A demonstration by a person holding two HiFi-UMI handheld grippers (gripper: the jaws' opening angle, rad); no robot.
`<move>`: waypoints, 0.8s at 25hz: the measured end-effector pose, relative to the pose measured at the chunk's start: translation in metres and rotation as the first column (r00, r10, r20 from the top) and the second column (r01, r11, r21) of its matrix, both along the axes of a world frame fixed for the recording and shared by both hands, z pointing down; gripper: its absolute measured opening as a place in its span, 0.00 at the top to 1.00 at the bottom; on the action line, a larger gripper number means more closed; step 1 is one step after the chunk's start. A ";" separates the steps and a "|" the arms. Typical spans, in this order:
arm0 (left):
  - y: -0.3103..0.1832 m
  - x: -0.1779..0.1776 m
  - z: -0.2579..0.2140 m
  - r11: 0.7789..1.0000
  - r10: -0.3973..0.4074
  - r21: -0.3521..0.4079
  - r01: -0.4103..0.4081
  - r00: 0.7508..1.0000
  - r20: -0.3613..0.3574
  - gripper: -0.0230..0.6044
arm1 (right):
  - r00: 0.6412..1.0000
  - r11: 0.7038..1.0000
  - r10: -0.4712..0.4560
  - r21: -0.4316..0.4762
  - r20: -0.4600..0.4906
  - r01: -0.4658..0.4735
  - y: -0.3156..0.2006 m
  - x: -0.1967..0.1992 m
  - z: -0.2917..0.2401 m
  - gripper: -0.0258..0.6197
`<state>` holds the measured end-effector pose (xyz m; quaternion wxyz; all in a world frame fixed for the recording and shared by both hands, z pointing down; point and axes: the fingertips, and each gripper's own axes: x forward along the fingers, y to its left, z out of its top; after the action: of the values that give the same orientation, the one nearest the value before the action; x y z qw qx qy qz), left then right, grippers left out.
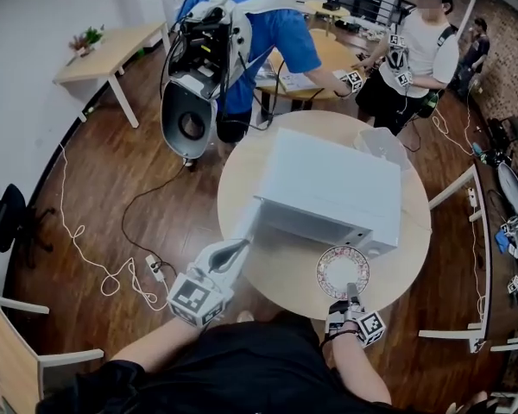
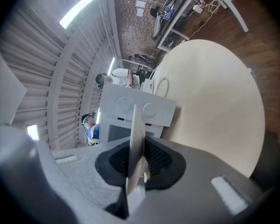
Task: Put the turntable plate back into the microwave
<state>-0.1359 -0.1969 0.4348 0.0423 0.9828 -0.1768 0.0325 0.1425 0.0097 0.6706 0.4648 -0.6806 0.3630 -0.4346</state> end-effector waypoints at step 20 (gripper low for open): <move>-0.010 -0.023 -0.010 0.999 -0.041 -0.003 0.041 0.999 -0.025 0.96 | 0.990 0.990 -0.139 0.024 -0.017 0.139 -0.057 -0.035 -0.019 0.91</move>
<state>-0.1594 -0.2073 0.4249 0.0464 0.9793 -0.1962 0.0194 0.1079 -0.0476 0.6519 0.4391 -0.6510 0.4187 -0.4561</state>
